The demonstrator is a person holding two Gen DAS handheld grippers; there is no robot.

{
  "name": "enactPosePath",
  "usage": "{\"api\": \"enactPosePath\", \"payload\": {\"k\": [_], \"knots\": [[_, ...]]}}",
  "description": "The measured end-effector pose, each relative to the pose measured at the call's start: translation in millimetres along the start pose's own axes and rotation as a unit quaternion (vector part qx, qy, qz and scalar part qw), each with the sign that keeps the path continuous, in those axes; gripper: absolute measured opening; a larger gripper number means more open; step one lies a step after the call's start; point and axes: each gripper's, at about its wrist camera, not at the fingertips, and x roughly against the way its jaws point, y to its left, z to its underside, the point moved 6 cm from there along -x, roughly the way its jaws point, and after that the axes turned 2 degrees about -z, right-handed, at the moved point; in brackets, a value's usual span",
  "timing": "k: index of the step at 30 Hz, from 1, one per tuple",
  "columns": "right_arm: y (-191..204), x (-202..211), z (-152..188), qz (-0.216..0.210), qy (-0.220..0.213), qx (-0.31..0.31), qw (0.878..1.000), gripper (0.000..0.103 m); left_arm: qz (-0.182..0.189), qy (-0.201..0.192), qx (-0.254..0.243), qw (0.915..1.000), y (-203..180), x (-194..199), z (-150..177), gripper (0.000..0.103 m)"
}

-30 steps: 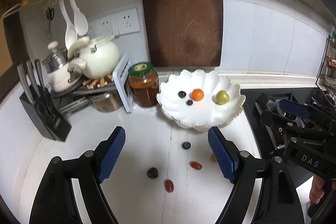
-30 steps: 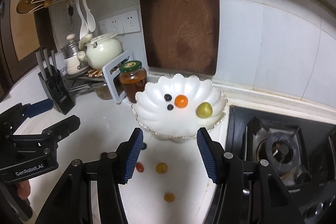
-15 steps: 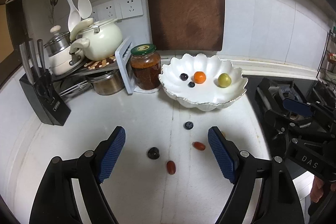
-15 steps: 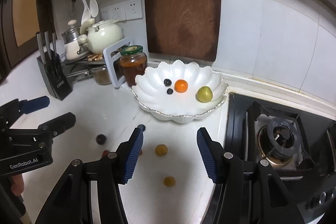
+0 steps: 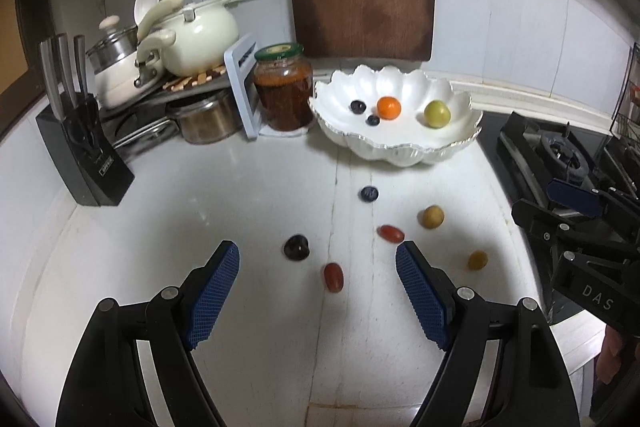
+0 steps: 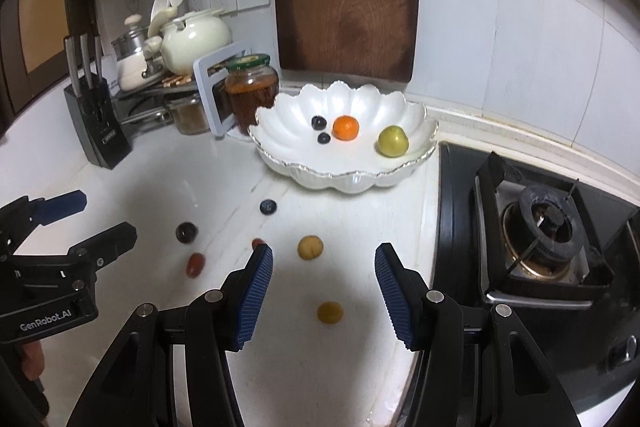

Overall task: Organize fruits
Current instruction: 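Grasp the red date with the left gripper while the right grasps the yellow fruit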

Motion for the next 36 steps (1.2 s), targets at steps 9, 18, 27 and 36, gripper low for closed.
{"api": "enactPosePath", "payload": {"k": [9,18,27,36], "knots": [[2.1,-14.4,22.4,0.002,0.019,-0.009,1.000,0.055,0.012,-0.005,0.017,0.9998,1.2,-11.6,19.8,0.081],[2.8,-35.9,44.1,-0.001,0.052,-0.016,0.999,0.055,0.021,0.008,0.018,0.9996,-0.8,-32.1,32.2,0.080],[1.5,-52.2,56.8,0.006,0.072,-0.025,0.997,0.054,0.032,0.042,0.027,0.9982,-3.1,-62.4,45.2,0.073],[-0.5,-65.6,61.7,0.015,0.083,-0.031,0.996,0.053,0.038,0.071,0.040,0.9959,-3.8,-88.6,51.5,0.064]]}}
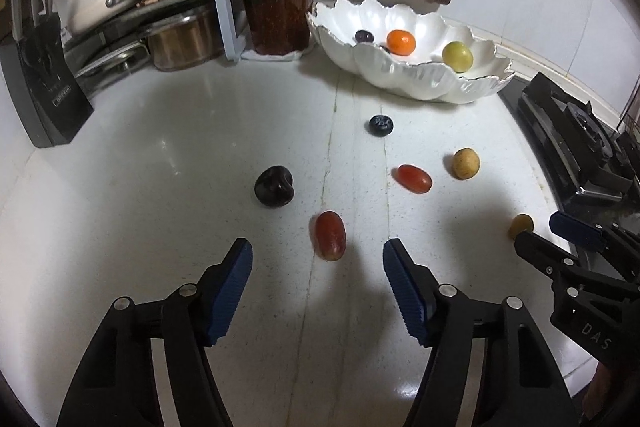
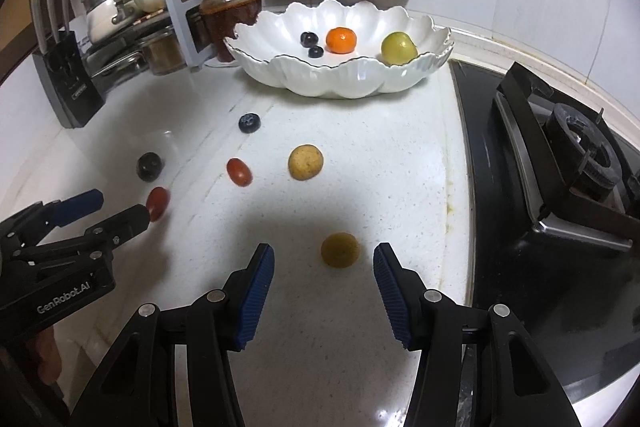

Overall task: Organize fruits
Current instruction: 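Grasp the red date with the left gripper while the right grasps the yellow fruit, then carry the red date and yellow fruit with both tools over the bowl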

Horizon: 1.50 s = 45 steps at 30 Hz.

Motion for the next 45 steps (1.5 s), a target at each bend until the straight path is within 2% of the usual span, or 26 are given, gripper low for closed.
{"api": "enactPosePath", "payload": {"k": [4,6,17,19,27,30,45], "knots": [[-4.0,-5.0,-1.6,0.002,0.000,-0.005,1.000,0.047,0.005,0.005,0.000,1.0000,-1.9,-5.3,-1.5,0.062],[-5.3,-6.5,-1.5,0.003,0.002,-0.009,1.000,0.046,0.007,0.006,-0.002,1.0000,-3.0,-7.8,-3.0,0.056],[-9.2,-15.2,1.0,0.004,0.007,-0.024,1.000,0.040,0.016,0.021,0.003,0.9996,-3.9,-20.1,-5.9,0.044],[-9.8,-16.6,1.0,0.003,0.008,-0.026,1.000,0.037,0.017,0.024,0.002,0.9996,-4.4,-22.0,-5.6,0.042],[-8.6,-20.4,1.9,-0.001,0.012,-0.029,1.000,0.025,0.031,0.043,0.003,0.9986,-5.7,-30.6,-3.1,0.024],[-8.2,-20.4,2.4,-0.003,0.010,-0.029,1.000,0.025,0.028,0.041,0.001,0.9988,-5.4,-30.6,-3.6,0.019],[-6.4,-5.2,-8.3,-0.017,-0.013,-0.026,0.999,0.025,0.047,0.018,-0.015,0.9986,-16.5,-5.3,-14.6,0.017]]}}
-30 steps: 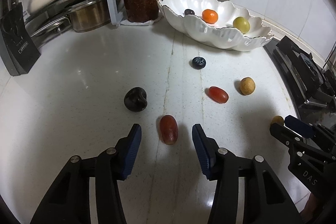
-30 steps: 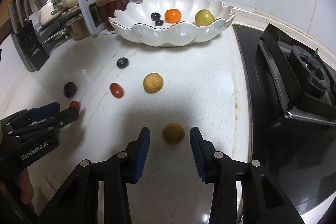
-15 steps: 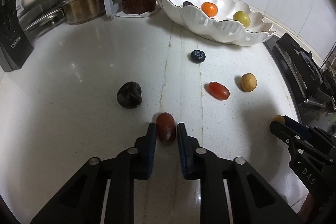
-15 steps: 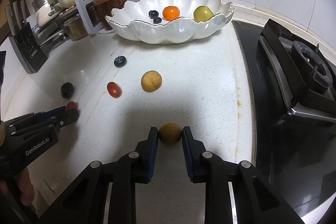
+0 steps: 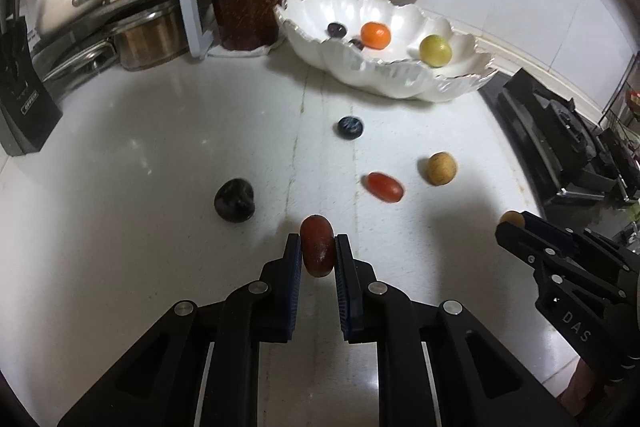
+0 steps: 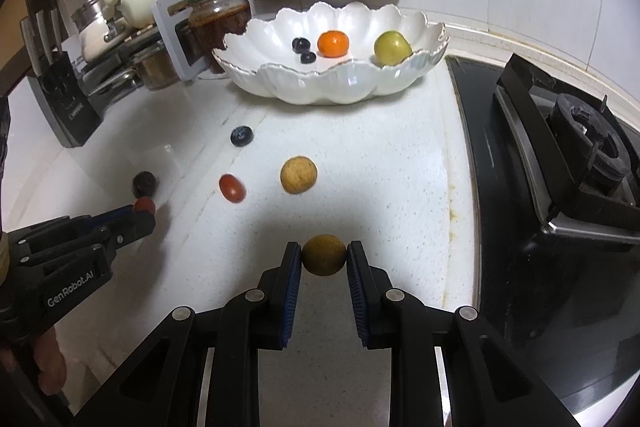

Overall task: Organize fruits
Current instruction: 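Carry the red date and yellow fruit with both tools over the bowl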

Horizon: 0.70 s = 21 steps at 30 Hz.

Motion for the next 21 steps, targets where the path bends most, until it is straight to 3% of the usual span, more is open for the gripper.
{"api": "enactPosePath", "payload": {"k": [21], "knots": [[6.6,49.9,-40.5,-0.013,-0.081,0.014,0.997,0.025,0.013,-0.077,-0.013,0.9969,-22.2,51.0,-36.3,0.017]]}}
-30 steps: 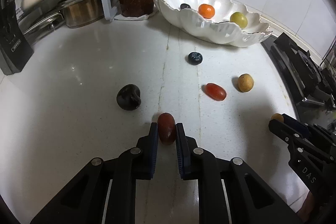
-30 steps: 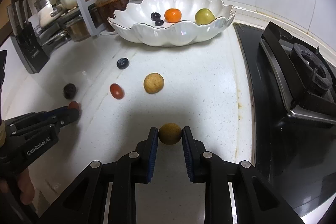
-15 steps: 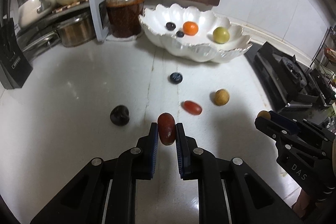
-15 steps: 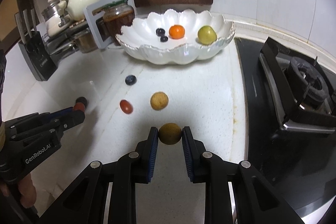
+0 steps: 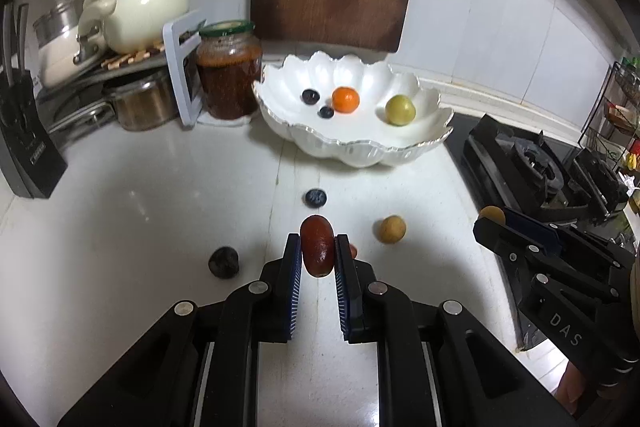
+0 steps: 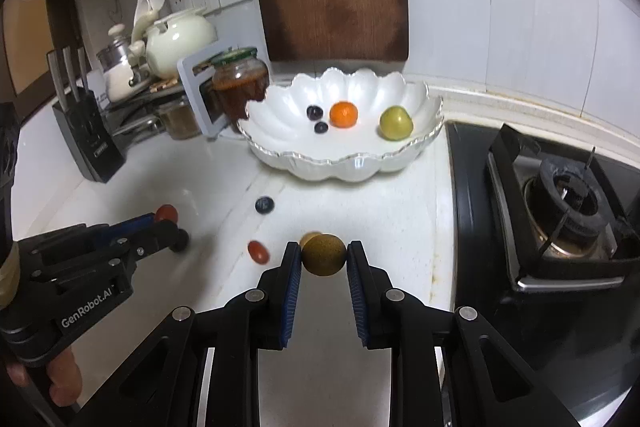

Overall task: Organize fruits
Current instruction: 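Carry the red date and yellow fruit with both tools over the bowl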

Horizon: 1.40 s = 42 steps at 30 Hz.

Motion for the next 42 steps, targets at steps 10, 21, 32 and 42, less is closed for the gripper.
{"api": "enactPosePath", "payload": {"k": [10,21,32,42], "knots": [[0.3,11.5,-23.2,-0.004,-0.038,0.000,0.999,0.025,0.003,-0.034,0.000,0.9994,-6.1,12.3,-26.1,0.017],[-4.0,22.5,-54.5,0.008,-0.079,0.007,0.997,0.025,-0.001,-0.071,-0.004,0.9974,-10.0,21.4,-54.2,0.017],[-8.1,26.5,-82.7,0.021,-0.105,0.014,0.994,0.025,-0.009,-0.106,-0.015,0.9943,-12.6,28.2,-85.9,0.017],[-10.9,22.6,-110.5,0.022,-0.117,0.011,0.993,0.025,-0.020,-0.095,-0.023,0.9950,-8.6,19.4,-107.0,0.017]]}}
